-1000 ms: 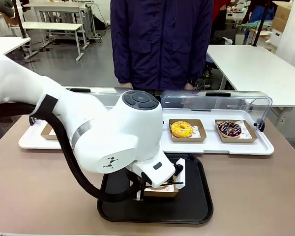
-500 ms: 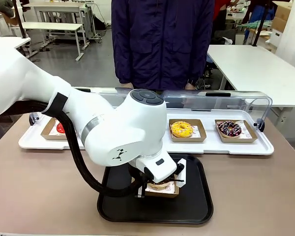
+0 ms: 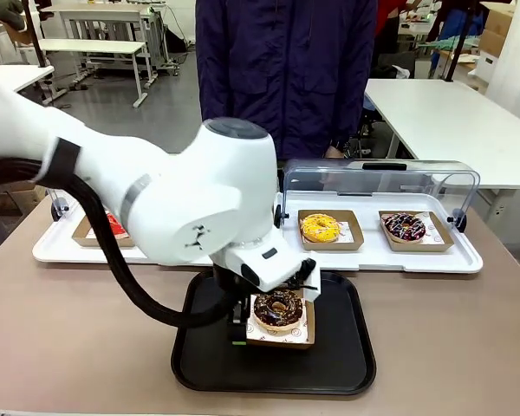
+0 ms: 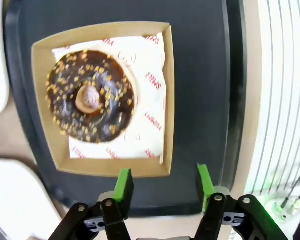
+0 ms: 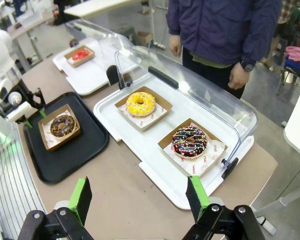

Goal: Move the second donut from the left to the tray.
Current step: Pick up the Paper togo box containing the Donut indicated by the person and place it on the Handle tray.

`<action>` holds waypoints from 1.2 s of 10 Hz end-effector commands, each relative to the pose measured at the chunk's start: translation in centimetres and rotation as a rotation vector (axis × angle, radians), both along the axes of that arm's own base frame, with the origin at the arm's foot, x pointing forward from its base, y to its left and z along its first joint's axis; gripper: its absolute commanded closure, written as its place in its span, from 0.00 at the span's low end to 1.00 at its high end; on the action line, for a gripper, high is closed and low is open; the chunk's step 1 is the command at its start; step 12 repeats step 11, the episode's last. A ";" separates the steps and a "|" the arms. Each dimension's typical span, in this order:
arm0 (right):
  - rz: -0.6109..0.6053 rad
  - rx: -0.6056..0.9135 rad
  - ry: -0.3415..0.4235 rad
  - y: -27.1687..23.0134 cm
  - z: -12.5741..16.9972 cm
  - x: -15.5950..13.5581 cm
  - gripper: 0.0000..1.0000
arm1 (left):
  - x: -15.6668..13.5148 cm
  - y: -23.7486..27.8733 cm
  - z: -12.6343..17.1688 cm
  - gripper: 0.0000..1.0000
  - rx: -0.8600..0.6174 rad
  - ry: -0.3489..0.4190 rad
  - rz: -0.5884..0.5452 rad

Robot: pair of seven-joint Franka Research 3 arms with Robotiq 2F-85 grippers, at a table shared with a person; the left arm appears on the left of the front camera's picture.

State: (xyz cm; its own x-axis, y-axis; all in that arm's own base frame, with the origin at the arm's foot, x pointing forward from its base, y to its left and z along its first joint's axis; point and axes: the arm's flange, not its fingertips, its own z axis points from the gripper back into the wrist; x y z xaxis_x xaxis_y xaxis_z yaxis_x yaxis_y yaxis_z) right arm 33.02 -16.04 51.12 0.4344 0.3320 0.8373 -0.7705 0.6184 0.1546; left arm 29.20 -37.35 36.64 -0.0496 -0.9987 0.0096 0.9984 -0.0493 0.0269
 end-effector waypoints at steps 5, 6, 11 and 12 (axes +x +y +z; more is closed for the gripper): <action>0.013 0.014 -0.036 0.0 0.2 0.3 0.00 | 0.2 3.0 2.9 0.00 -0.010 -0.016 -0.016; 0.013 0.014 -0.036 0.0 0.2 0.3 0.00 | 0.2 3.0 2.9 0.00 -0.010 -0.016 -0.016; 0.013 0.014 -0.036 0.0 0.2 0.3 0.00 | 0.2 3.0 2.9 0.00 -0.010 -0.016 -0.016; 0.013 0.014 -0.036 0.0 0.2 0.3 0.00 | 0.2 3.0 2.9 0.00 -0.010 -0.016 -0.016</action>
